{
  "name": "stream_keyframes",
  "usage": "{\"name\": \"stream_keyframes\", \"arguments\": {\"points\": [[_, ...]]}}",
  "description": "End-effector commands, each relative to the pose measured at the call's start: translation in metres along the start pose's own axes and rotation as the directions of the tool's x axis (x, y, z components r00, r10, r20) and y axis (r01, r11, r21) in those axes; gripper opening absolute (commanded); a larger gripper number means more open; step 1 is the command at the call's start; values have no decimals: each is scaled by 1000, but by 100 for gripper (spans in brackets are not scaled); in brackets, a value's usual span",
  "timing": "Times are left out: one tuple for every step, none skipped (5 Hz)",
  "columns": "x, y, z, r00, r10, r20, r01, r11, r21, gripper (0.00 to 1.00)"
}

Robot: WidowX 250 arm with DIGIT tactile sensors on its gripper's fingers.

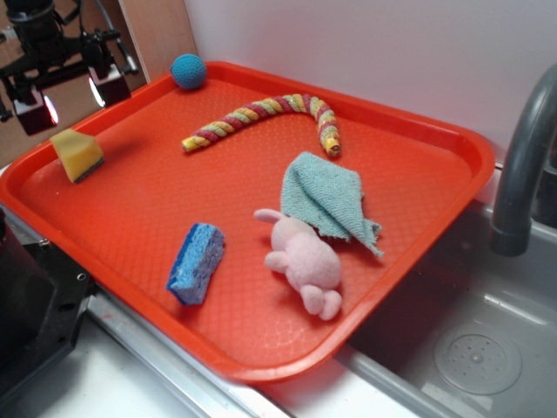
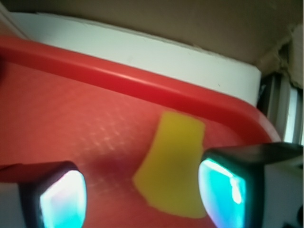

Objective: Grab the green sponge.

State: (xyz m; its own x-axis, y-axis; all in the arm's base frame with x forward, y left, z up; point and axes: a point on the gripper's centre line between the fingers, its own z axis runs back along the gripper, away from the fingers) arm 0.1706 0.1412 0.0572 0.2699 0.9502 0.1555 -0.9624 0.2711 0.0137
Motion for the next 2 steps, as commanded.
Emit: {"name": "stream_keyframes", "arguments": {"points": [[3, 32, -20, 998, -64, 1, 64, 997, 45, 100], [-15, 64, -39, 996, -90, 1, 89, 994, 61, 0]]}}
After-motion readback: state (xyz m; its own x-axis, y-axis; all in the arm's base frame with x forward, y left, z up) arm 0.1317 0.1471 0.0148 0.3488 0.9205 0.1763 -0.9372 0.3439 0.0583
